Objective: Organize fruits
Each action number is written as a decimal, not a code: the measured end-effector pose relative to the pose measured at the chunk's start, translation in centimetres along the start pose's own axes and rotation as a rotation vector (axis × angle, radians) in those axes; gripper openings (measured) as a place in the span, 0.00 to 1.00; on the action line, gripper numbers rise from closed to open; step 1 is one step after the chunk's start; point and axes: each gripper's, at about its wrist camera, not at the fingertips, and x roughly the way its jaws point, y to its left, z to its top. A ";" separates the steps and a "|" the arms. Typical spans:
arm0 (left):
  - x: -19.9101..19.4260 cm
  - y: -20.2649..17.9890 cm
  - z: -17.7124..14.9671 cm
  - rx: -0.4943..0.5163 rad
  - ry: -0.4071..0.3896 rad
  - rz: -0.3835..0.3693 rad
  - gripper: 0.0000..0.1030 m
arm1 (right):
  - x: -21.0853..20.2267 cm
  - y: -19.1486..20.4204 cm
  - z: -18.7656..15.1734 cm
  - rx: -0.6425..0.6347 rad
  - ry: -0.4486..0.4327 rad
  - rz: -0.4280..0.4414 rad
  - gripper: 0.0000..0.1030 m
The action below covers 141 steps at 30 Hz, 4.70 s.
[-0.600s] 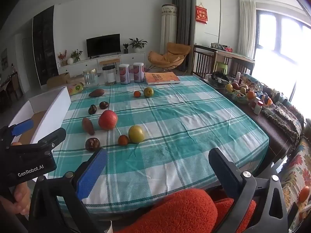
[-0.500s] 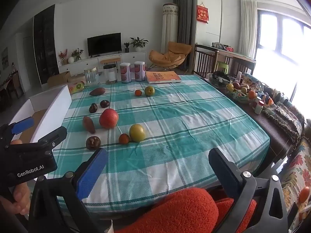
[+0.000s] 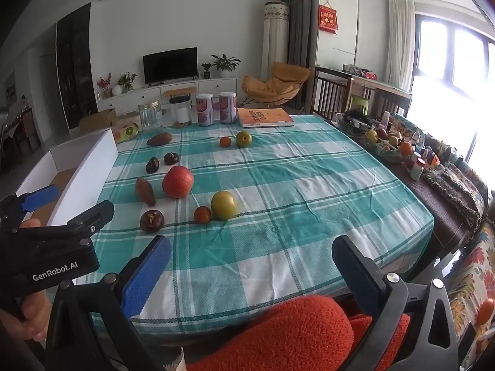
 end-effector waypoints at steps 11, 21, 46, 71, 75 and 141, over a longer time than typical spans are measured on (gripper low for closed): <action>0.1 0.0 0.0 0.000 0.007 -0.004 0.99 | 0.2 0.1 -0.1 -0.004 0.005 0.008 1.00; 0.2 -0.2 -0.4 -0.004 0.016 -0.008 0.99 | 0.2 0.2 -0.2 -0.006 0.010 0.015 1.00; 0.3 -0.2 -0.5 -0.006 0.019 -0.010 0.99 | 0.3 0.2 -0.2 -0.009 0.010 0.016 1.00; 7.1 0.7 -6.8 -0.024 0.251 0.013 0.99 | 6.3 -4.4 -3.1 0.161 0.060 0.150 1.00; 8.3 1.2 -7.6 -0.035 0.289 0.017 0.99 | 6.9 -3.4 -3.8 0.158 0.035 0.160 1.00; 0.0 12.7 1.6 -0.297 0.091 -0.337 0.47 | 16.5 0.0 5.4 0.333 0.289 0.523 0.50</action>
